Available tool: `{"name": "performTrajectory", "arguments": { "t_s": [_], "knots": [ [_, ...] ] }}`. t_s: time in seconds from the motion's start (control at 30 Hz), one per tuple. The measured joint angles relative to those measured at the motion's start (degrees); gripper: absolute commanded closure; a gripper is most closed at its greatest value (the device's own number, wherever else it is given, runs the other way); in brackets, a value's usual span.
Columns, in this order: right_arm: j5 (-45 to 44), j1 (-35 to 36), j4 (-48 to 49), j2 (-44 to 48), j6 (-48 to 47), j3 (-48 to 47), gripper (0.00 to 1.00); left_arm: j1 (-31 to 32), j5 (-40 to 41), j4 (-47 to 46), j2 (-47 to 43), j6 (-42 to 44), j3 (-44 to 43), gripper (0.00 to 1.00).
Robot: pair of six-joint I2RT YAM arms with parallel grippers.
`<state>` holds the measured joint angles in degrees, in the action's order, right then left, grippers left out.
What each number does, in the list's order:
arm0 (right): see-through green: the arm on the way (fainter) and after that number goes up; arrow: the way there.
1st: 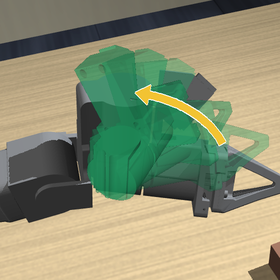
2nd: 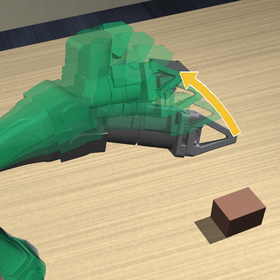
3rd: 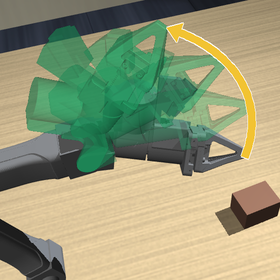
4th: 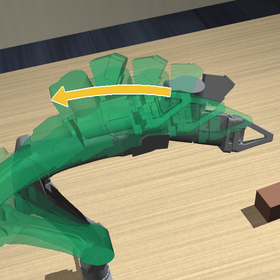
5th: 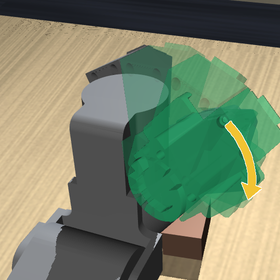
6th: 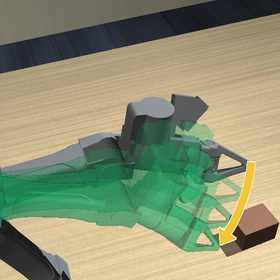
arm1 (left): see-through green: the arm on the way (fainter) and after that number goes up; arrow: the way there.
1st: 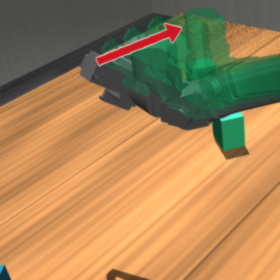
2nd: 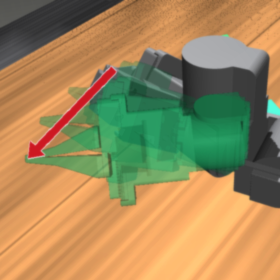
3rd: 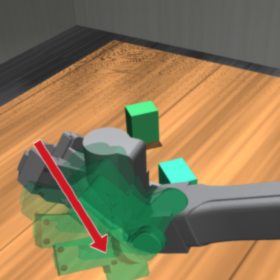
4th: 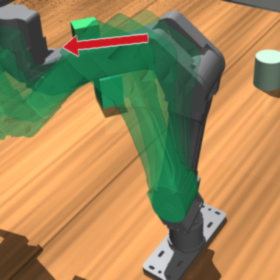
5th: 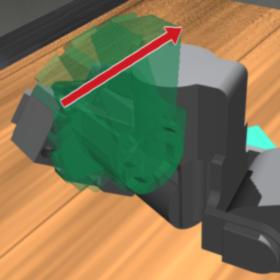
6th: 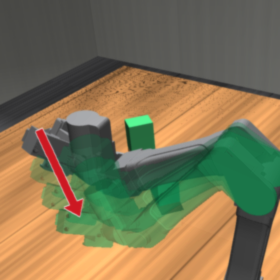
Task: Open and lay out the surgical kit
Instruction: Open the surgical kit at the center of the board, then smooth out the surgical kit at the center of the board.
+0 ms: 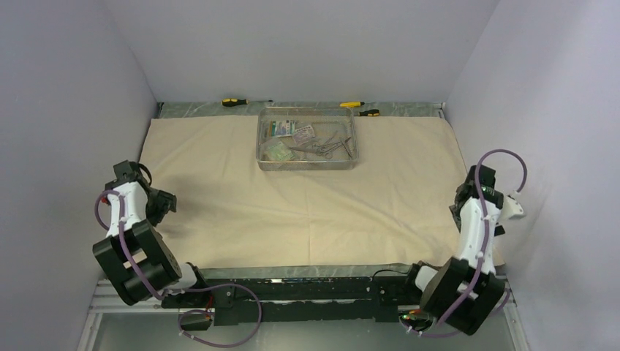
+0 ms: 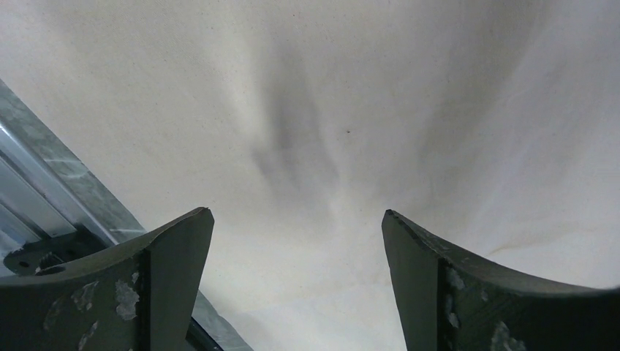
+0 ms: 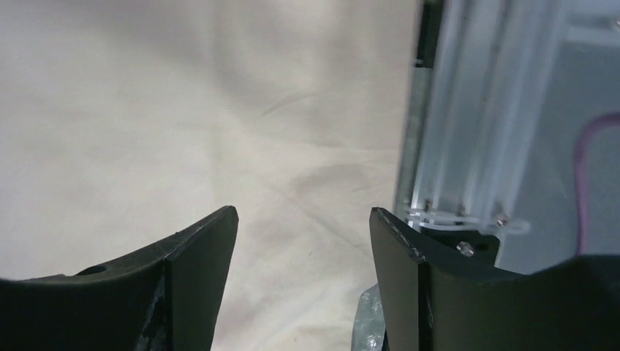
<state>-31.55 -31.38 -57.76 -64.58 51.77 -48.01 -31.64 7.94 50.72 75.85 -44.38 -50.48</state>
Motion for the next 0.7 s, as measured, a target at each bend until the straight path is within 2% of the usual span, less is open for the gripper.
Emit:
{"name": "performTrajectory", "arguments": {
  "t_s": [0.07,0.17,0.23,0.4,0.6,0.7],
  "knots": [
    [3.1,2.5,1.3,3.8,-3.7,0.1,0.36,0.5,0.6,0.2,-0.4,0.4,0.0,0.10],
    [13.5,5.9,6.8,9.8,-10.6,2.2,0.43,1.0,1.0,0.4,-3.2,0.8,1.0,0.11],
    [21.3,8.8,9.8,11.1,-13.6,3.8,0.44,1.1,1.0,0.7,-5.4,0.8,2.1,0.12],
    [35.6,23.1,17.2,10.2,-17.5,7.0,0.42,1.1,1.0,2.2,-7.1,-0.5,3.0,0.11],
    [40.9,30.6,21.0,11.1,-20.5,7.6,0.37,1.1,1.0,0.8,-6.7,-4.5,7.4,0.10],
    [40.9,32.4,21.5,11.1,-22.1,7.6,0.35,1.1,1.0,-1.3,-6.1,-5.4,10.6,0.14]
  ]
}}
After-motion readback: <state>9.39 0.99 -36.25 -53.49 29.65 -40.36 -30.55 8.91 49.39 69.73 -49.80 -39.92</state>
